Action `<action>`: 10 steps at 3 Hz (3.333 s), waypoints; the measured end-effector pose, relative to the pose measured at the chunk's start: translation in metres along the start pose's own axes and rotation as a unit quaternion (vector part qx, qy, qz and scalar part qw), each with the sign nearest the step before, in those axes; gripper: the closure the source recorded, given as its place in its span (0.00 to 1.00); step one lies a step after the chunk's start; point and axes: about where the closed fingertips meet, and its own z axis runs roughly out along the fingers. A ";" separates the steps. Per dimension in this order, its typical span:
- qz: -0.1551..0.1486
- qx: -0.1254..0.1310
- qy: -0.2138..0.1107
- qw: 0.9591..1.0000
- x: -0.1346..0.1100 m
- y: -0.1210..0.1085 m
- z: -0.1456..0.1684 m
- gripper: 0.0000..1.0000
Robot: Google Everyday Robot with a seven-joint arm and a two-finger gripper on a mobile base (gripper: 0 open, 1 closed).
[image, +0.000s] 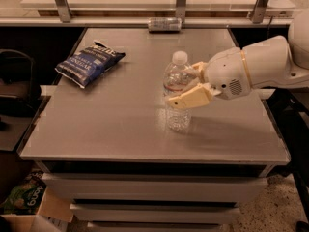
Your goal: Move water bottle near blue chip bag
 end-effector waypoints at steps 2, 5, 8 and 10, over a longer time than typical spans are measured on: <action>-0.019 0.028 0.000 0.999 -0.022 -0.021 -0.026 1.00; -0.082 -0.033 -0.014 0.996 -0.070 -0.062 0.033 1.00; -0.088 -0.077 -0.030 0.993 -0.091 -0.118 0.113 1.00; -0.068 -0.050 -0.020 0.996 -0.111 -0.133 0.151 1.00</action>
Offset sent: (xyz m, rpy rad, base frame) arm 0.0317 -0.0315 0.0507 -0.0139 -0.0910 -0.0630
